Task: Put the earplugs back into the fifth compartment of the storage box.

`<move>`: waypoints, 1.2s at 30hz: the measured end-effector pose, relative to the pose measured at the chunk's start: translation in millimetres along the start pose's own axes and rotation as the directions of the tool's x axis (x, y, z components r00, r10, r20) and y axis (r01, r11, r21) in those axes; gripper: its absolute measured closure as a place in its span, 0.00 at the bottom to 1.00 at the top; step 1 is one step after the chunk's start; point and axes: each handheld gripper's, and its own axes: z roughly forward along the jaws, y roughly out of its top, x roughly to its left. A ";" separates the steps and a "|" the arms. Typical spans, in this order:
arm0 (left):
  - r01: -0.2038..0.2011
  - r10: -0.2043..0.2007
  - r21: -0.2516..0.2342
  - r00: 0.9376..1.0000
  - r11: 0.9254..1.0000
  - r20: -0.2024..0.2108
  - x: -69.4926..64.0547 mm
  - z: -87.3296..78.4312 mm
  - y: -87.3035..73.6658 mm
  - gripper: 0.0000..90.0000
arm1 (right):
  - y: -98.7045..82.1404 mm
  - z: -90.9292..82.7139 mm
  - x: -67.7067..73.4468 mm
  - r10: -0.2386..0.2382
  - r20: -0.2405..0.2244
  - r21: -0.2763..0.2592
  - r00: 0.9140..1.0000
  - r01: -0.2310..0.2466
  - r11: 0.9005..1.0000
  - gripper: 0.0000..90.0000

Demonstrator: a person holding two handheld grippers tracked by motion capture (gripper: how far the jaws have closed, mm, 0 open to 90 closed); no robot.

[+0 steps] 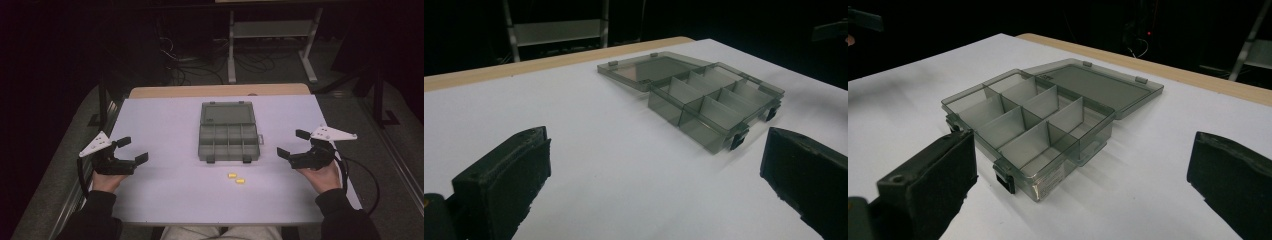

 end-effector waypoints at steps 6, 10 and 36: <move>-0.020 0.020 0.004 1.000 1.000 -0.005 -3.4 -1.0 1.5 0.00 | 0.3 -1.8 3.2 -0.011 -0.010 0.001 1.000 0.011 1.000 0.00; -0.041 0.041 0.019 0.999 0.999 -0.015 -5.2 -1.0 1.8 0.00 | 1.1 -1.9 4.6 -0.017 -0.015 -0.005 1.000 0.017 1.000 0.00; -0.200 0.195 0.110 0.979 0.974 0.056 -28.5 11.5 45.6 0.00 | 3.5 -10.1 5.7 -0.012 -0.033 -0.021 0.999 0.011 1.000 0.00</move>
